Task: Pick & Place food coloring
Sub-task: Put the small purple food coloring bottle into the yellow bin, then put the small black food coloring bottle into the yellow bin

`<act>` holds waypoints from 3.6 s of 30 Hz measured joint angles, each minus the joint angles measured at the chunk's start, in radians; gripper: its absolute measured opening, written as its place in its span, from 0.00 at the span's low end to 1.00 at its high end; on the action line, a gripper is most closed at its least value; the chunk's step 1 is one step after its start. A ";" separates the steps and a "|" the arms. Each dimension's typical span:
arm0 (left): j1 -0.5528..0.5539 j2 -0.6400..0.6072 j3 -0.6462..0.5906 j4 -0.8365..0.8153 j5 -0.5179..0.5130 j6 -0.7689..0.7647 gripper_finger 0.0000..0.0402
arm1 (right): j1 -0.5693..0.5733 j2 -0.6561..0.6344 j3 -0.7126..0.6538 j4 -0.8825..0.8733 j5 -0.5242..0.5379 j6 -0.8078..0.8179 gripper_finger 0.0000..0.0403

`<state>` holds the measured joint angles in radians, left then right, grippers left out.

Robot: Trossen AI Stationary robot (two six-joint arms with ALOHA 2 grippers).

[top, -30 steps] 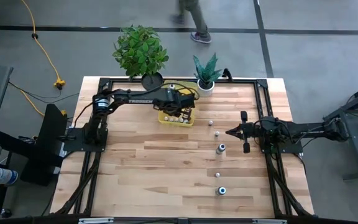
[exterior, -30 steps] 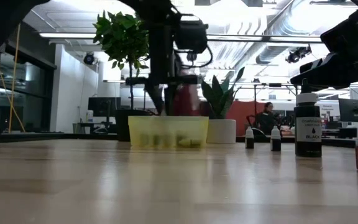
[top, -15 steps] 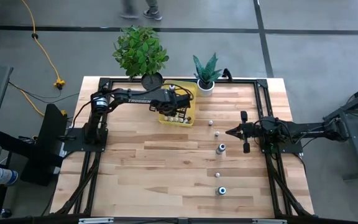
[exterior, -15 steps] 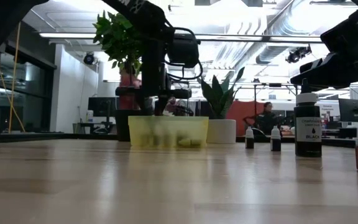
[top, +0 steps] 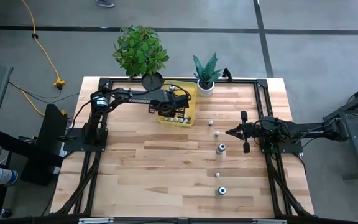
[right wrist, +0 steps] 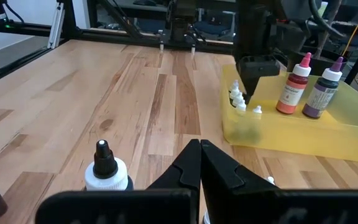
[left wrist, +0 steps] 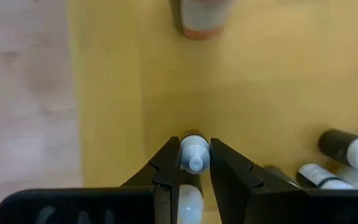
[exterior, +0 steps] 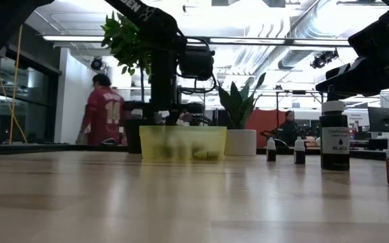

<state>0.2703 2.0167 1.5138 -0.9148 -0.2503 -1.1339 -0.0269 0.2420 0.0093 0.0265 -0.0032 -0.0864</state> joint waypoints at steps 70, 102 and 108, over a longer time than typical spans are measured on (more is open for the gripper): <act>-0.082 0.172 0.611 -0.085 0.321 1.346 0.50 | 0.000 0.000 0.000 0.000 0.000 0.000 0.00; -0.081 0.442 0.787 0.119 0.420 1.478 0.50 | 0.000 0.020 0.000 0.000 0.000 0.000 0.00; -0.074 0.442 0.736 0.171 0.429 1.477 0.50 | 0.000 0.020 0.000 0.000 0.000 0.000 0.00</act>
<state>0.1963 2.4588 2.2503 -0.7440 0.1787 0.3435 -0.0267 0.2619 0.0093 0.0263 -0.0031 -0.0867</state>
